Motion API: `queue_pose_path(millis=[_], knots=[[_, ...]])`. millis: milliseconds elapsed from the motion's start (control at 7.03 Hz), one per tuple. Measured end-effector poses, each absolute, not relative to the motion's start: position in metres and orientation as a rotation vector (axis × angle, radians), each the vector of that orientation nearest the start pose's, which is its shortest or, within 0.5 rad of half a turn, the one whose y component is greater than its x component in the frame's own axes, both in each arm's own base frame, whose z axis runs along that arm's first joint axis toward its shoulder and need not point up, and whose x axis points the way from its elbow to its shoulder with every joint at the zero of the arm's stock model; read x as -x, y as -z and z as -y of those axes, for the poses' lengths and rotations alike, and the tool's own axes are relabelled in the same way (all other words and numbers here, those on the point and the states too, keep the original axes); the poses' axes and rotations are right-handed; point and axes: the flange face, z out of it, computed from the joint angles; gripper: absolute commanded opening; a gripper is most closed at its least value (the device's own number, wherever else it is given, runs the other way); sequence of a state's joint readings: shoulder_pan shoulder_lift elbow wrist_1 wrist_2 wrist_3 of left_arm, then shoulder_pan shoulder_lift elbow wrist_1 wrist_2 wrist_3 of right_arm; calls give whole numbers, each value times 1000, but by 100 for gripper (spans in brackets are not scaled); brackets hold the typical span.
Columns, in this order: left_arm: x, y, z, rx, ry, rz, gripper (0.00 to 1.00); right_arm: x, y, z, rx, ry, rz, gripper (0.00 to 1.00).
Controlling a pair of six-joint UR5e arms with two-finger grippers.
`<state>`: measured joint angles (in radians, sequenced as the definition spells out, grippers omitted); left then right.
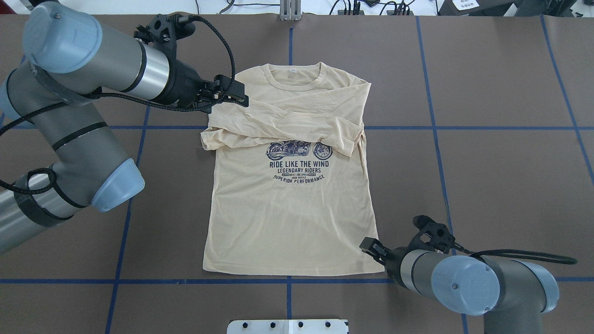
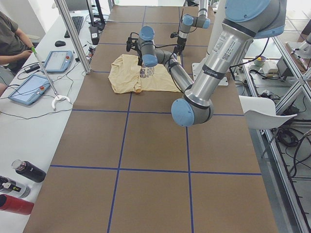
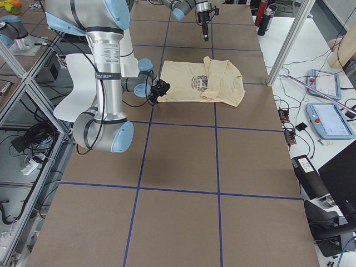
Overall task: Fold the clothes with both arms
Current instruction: 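Release the sleeve with the left gripper while the right gripper moves to the near hem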
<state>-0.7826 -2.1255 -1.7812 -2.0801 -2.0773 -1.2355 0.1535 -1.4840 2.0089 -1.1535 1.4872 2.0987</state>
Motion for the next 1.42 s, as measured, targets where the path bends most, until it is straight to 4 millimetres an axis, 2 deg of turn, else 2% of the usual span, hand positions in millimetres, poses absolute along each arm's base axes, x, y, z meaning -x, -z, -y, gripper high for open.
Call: queue_pose_path(millis=[142, 426, 569, 1422], knots=[[-379, -182, 497, -289, 58, -1281, 99, 488, -368, 216, 103, -666, 957, 63], [-379, -182, 497, -289, 58, -1282, 99, 490, -369, 213, 101, -671, 955, 18], [-379, -182, 496, -289, 58, -1282, 99, 490, -370, 212, 105, -683, 955, 4], [-381, -184, 497, -275, 73, -1276, 99, 486, -370, 200, 119, -675, 948, 3]])
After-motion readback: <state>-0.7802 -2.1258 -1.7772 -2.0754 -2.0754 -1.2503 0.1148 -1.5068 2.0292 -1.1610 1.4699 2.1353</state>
